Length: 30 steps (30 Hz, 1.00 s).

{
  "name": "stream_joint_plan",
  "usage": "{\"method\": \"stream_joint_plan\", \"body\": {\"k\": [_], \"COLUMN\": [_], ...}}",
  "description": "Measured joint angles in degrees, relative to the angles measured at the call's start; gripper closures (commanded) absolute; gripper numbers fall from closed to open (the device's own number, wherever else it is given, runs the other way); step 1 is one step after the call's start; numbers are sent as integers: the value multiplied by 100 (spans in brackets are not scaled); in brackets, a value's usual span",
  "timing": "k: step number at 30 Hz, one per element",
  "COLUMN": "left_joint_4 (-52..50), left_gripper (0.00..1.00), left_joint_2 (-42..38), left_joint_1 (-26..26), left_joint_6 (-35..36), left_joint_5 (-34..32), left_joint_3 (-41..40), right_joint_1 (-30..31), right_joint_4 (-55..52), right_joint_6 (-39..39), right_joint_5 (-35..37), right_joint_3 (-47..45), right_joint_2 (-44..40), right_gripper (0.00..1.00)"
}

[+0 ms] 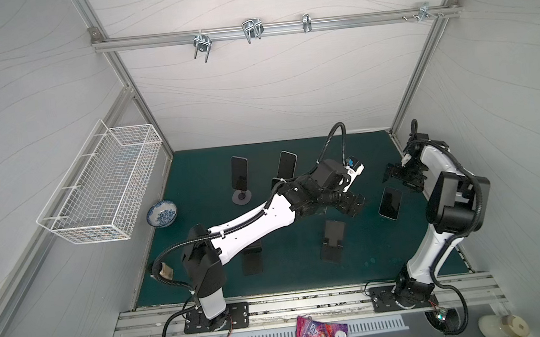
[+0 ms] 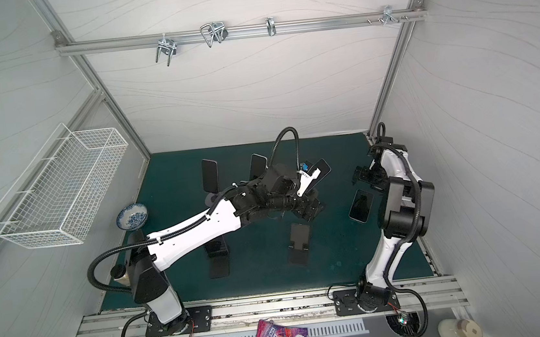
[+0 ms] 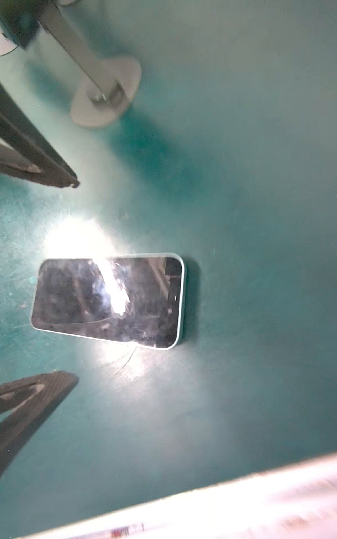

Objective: Remove the phone from the phone stand
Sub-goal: Place the phone to the middle-right of the table.

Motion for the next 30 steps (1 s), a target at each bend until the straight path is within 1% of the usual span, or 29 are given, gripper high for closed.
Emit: {"method": "stream_joint_plan", "body": {"k": [5, 8, 13, 15, 20, 23, 26, 30], "left_joint_4": [-111, -107, -201, -317, -612, -863, -1152, -1532], "left_gripper": [10, 10, 11, 11, 11, 11, 11, 12], "left_joint_2": [-516, -920, -1530, -1740, -2463, -2968, -3451, -4170], "left_joint_1": [0, 0, 0, 0, 0, 0, 0, 0], "left_joint_6": [-9, -85, -249, -323, -527, -695, -946, -1427], "left_joint_5": [-254, -483, -935, -1091, -1502, -1810, -2164, -2682], "left_joint_3": [-72, -337, -848, -994, -1484, -1788, -2094, -2719], "right_joint_1": [205, 433, 1303, 1521, 1725, 1976, 2332, 2979], "right_joint_4": [136, 208, 251, 212, 17, -133, -219, -247], "right_joint_6": [28, 35, 120, 181, 339, 387, 422, 420], "right_joint_5": [83, 109, 181, 142, 103, 66, 31, 61], "right_joint_3": [-214, -461, -820, -868, -721, -476, -170, 94], "right_joint_2": [-632, -1097, -1932, -2168, -2439, -2581, -2763, -3069], "right_gripper": [1, 1, 1, 1, 1, 1, 1, 1]}}
